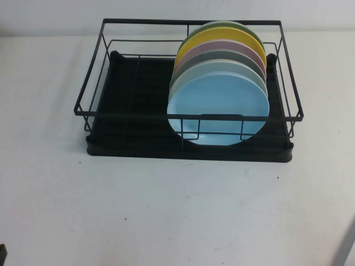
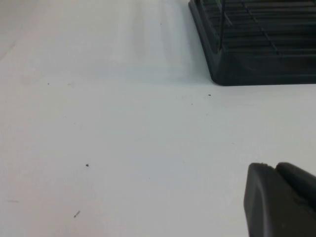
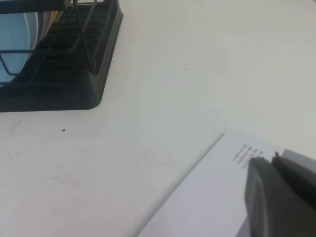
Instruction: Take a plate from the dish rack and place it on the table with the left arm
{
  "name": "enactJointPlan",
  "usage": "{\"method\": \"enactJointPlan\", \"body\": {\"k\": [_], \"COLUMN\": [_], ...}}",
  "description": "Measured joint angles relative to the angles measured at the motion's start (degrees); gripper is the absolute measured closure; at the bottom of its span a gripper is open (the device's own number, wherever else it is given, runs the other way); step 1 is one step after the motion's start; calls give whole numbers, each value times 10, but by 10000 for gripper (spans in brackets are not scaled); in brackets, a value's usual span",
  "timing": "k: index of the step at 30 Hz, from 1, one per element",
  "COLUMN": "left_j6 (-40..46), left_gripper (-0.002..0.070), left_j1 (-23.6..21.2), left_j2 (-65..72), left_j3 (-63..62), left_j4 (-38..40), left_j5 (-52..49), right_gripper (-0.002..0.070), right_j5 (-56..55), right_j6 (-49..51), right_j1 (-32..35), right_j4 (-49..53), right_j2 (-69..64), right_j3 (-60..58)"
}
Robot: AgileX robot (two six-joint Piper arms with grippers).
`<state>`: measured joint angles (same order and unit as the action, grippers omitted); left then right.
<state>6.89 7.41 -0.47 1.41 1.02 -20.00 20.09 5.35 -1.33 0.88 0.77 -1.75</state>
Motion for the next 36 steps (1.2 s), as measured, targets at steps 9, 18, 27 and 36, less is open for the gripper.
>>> {"method": "enactJointPlan", "body": {"k": [9, 18, 27, 36], "left_j6": [0, 0, 0, 0], "left_gripper": [678, 678, 678, 678], "left_j1": [0, 0, 0, 0], "left_j2": [0, 0, 0, 0], "left_j3": [0, 0, 0, 0], "left_j4": [0, 0, -6, -23], "left_j5": [0, 0, 0, 0], "right_gripper": [697, 696, 697, 696], "right_j5": [0, 0, 0, 0], "right_j6": [0, 0, 0, 0], "right_j1": [0, 0, 0, 0], "right_j4": [0, 0, 0, 0], "right_j2": [0, 0, 0, 0], "right_j3": [0, 0, 0, 0]}}
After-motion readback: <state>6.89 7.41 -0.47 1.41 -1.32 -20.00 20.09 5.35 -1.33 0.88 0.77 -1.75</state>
